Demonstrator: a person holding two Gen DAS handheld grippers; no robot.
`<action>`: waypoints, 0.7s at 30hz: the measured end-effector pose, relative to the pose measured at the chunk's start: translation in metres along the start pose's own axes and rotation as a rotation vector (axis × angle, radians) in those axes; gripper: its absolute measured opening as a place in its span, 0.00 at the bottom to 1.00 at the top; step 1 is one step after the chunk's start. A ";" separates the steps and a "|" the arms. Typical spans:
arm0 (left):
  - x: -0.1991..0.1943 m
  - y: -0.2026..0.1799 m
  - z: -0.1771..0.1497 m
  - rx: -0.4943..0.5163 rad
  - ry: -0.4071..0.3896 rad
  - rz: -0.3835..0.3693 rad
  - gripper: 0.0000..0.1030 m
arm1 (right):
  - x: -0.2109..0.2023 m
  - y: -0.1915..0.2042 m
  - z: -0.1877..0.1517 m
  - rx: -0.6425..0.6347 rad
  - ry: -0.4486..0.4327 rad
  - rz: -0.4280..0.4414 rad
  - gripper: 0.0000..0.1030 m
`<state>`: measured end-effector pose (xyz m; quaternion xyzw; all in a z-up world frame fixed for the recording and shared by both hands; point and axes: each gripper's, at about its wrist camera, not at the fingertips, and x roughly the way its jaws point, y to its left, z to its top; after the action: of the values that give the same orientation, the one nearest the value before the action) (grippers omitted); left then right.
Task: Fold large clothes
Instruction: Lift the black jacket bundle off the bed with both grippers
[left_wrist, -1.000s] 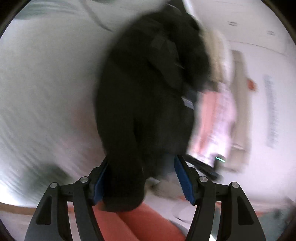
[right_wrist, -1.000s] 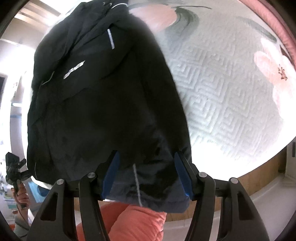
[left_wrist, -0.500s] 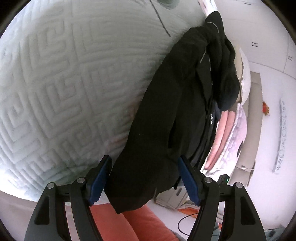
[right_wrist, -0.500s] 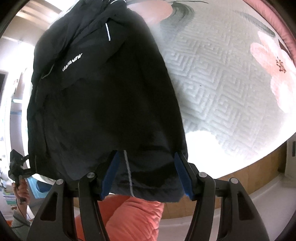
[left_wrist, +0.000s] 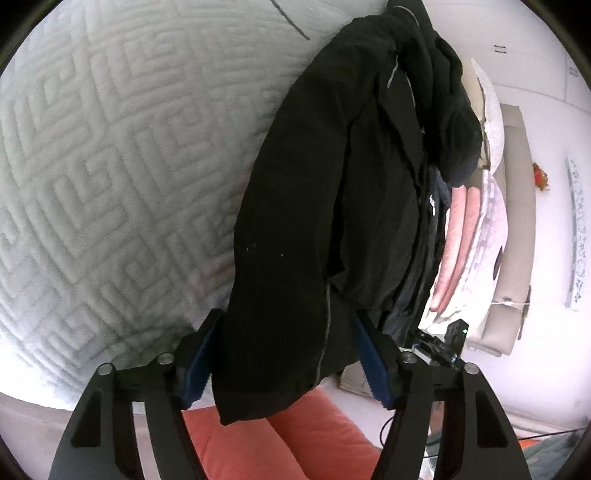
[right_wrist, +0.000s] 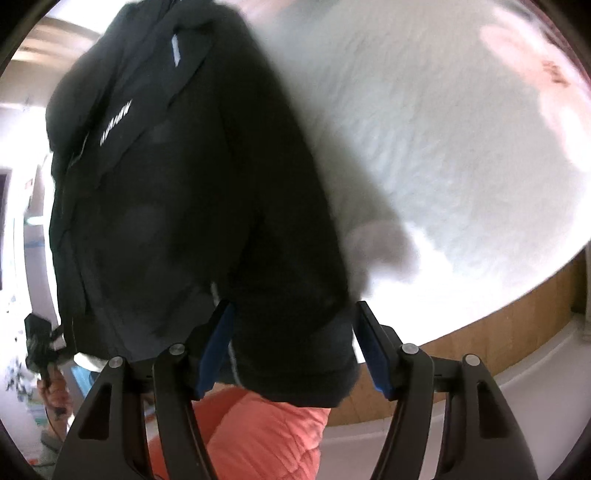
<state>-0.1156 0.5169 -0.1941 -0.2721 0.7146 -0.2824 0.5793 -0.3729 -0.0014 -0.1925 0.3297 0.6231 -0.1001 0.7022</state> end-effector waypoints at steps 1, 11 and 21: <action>0.000 -0.001 0.001 -0.001 -0.004 -0.014 0.66 | 0.000 0.000 0.000 -0.011 -0.002 0.000 0.67; 0.004 -0.021 0.002 0.025 -0.048 -0.062 0.17 | -0.014 -0.007 -0.003 -0.068 0.008 0.084 0.17; 0.009 -0.065 0.033 0.072 0.009 -0.028 0.15 | -0.013 -0.006 0.027 -0.115 0.141 0.020 0.30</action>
<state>-0.0808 0.4628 -0.1593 -0.2597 0.7025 -0.3172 0.5817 -0.3566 -0.0250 -0.1823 0.3010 0.6723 -0.0338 0.6755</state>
